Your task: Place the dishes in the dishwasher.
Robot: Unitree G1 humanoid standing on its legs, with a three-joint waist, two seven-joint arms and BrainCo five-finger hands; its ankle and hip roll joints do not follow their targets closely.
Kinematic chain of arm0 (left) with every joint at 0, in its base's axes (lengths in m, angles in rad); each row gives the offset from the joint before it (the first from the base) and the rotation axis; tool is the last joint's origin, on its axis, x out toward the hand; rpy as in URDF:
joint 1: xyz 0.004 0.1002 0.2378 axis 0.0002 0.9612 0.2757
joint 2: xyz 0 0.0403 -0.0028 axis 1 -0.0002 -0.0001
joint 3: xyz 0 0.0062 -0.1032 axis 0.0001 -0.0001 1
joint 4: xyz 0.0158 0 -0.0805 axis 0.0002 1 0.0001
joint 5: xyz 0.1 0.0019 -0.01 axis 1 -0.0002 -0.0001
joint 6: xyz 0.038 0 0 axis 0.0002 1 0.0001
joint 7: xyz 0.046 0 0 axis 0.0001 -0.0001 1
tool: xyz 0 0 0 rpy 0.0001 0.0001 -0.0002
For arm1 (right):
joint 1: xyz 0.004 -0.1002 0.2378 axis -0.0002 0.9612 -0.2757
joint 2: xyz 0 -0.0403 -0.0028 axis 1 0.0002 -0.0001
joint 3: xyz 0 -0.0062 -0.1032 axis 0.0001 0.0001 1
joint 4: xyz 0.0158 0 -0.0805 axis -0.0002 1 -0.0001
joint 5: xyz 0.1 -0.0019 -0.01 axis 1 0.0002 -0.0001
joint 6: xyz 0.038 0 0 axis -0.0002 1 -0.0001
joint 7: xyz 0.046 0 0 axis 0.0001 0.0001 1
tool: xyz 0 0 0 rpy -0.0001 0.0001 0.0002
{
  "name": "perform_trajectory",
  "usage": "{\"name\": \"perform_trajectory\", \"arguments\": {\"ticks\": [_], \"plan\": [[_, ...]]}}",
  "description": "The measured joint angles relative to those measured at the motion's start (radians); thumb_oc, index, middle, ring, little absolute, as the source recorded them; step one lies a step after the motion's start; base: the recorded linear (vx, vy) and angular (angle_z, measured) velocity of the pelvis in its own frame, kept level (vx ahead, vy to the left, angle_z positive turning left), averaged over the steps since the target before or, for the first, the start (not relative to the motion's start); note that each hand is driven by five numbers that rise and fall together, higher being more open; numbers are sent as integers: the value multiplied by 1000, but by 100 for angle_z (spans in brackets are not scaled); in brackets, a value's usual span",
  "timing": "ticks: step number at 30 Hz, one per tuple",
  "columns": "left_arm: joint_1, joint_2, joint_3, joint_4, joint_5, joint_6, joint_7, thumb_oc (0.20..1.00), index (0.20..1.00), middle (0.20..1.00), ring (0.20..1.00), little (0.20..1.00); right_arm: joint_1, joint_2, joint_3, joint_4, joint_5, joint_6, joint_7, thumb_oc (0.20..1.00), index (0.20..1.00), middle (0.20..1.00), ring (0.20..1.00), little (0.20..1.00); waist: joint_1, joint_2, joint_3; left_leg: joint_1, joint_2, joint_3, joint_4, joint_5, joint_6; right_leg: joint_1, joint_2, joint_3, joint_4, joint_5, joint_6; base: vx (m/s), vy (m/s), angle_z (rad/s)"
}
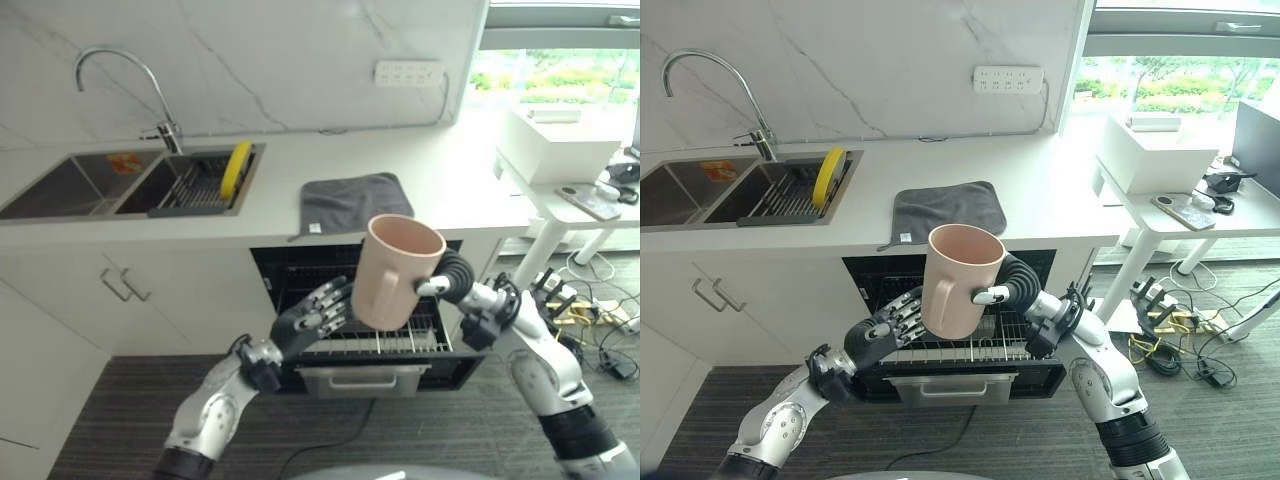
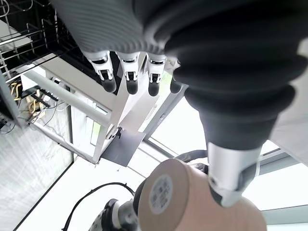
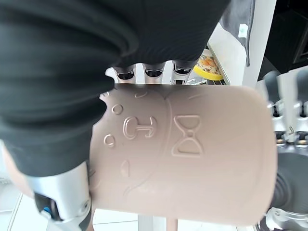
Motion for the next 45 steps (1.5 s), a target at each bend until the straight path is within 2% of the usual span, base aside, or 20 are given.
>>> {"name": "perform_trajectory", "arguments": {"ticks": [4,7,9,14,16,17,18,19,20,23,24,26,31,33,35,36,39,45], "plan": [[0,-9,66,-1,0,-26,44,1000,1000,1000,1000,1000,11,0,-45,0,-5,-5,-23,200,200,200,200,200,0,-1,0,0,0,-3,0,0,0,1,0,-2,-3,0,0,0,0,0],[0,-13,102,-1,1,-48,81,1000,1000,1000,1000,1000,36,0,-87,2,-34,-34,-71,200,200,200,200,200,0,-1,1,-1,0,-7,0,0,0,2,0,-5,-3,0,0,17,-1,2],[0,-14,125,-16,5,-65,128,1000,1000,1000,1000,1000,62,16,-127,8,-79,-67,-140,200,200,200,200,200,-1,-4,1,-1,0,-13,0,0,0,4,1,-8,-3,0,0,57,-8,4],[3,-4,156,-71,59,-99,206,1000,1000,1000,1000,1000,145,21,-176,8,-165,-87,-277,200,200,200,200,200,-3,-12,3,-2,-1,-17,0,-8,2,6,7,-8,-3,-7,1,81,-9,2],[0,6,141,-82,93,-111,209,1000,1000,1000,1000,1000,154,19,-174,9,-177,-90,-301,200,200,200,200,200,-8,-11,9,-11,-4,-14,8,-5,-1,-20,8,0,33,-15,3,-184,4,-3],[-10,15,120,-81,94,-129,216,1000,1000,1000,1000,1000,151,16,-172,12,-178,-102,-309,200,200,200,200,200,-8,-11,22,-34,0,-17,20,0,-2,-73,8,5,111,-48,3,-306,-31,2],[-56,36,90,-76,111,-154,224,1000,1000,1000,1000,1000,132,12,-166,24,-178,-128,-320,200,200,200,200,200,-11,-21,65,-116,9,-27,127,-21,15,-188,-7,19,281,-99,0,-359,-43,9],[-124,73,58,-76,124,-178,240,1000,1000,1000,1000,1000,87,-7,-163,35,-184,-134,-321,200,200,200,200,200,-8,-41,130,-223,20,-44,243,-35,27,-299,-17,26,406,-126,-12,-372,-22,7],[-165,95,48,-76,125,-187,252,1000,1000,1000,1000,1000,54,-19,-163,36,-188,-139,-323,200,200,200,200,200,-7,-51,163,-271,24,-45,280,-48,18,-336,-19,27,439,-155,-25,-352,8,9],[-293,83,28,-75,133,-244,357,1000,1000,1000,1000,1000,-88,-53,-166,47,-217,-179,-353,200,200,200,200,200,-8,-20,322,-403,42,-71,398,-78,1,-487,-22,49,593,-202,-52,-187,46,0],[-289,67,28,-74,146,-250,385,1000,1000,1000,1000,1000,-98,-48,-163,48,-220,-179,-363,200,200,200,200,200,-6,-11,349,-408,42,-71,408,-80,2,-506,-23,58,619,-206,-58,-75,45,-11],[-275,60,29,-78,208,-262,422,1000,1000,1000,1000,1000,-92,-48,-162,48,-227,-182,-378,200,200,200,200,200,-9,0,357,-412,48,-76,412,-97,-7,-509,-22,60,626,-207,-60,1,33,-8],[-197,95,40,-104,336,-271,484,1000,1000,1000,1000,1000,17,-87,-164,8,-233,-201,-385,200,200,200,200,200,-4,0,355,-370,52,-90,451,-120,-3,-459,-24,58,655,-235,-62,138,10,0],[-171,143,44,-99,410,-269,501,1000,1000,1000,1000,1000,28,-87,-165,8,-233,-200,-388,200,200,200,200,200,0,0,353,-343,53,-101,503,-159,-3,-419,-32,49,702,-277,-70,215,11,17],[-163,153,44,-97,460,-259,504,1000,1000,1000,1000,1000,27,-88,-165,8,-233,-200,-390,200,200,200,200,200,11,3,340,-329,54,-103,537,-188,-6,-400,-37,47,732,-311,-72,206,33,9],[-164,171,35,-88,515,-238,509,1000,1000,1000,1000,1000,27,-88,-165,8,-233,-196,-393,200,200,200,200,200,16,4,336,-330,58,-105,579,-211,-11,-396,-39,48,764,-327,-61,194,41,-1],[-157,211,19,-31,593,-156,512,1000,1000,1000,1000,1000,33,-92,-168,8,-233,-166,-413,200,200,200,200,200,7,6,331,-354,67,-124,669,-265,-18,-402,-44,47,826,-369,-61,157,29,4],[-116,211,4,-40,594,-116,523,1000,1000,1000,1000,1000,32,-101,-165,8,-233,-146,-413,200,200,200,200,200,5,3,331,-436,70,-135,781,-310,-14,-481,-59,57,937,-412,-63,60,8,3]]}}
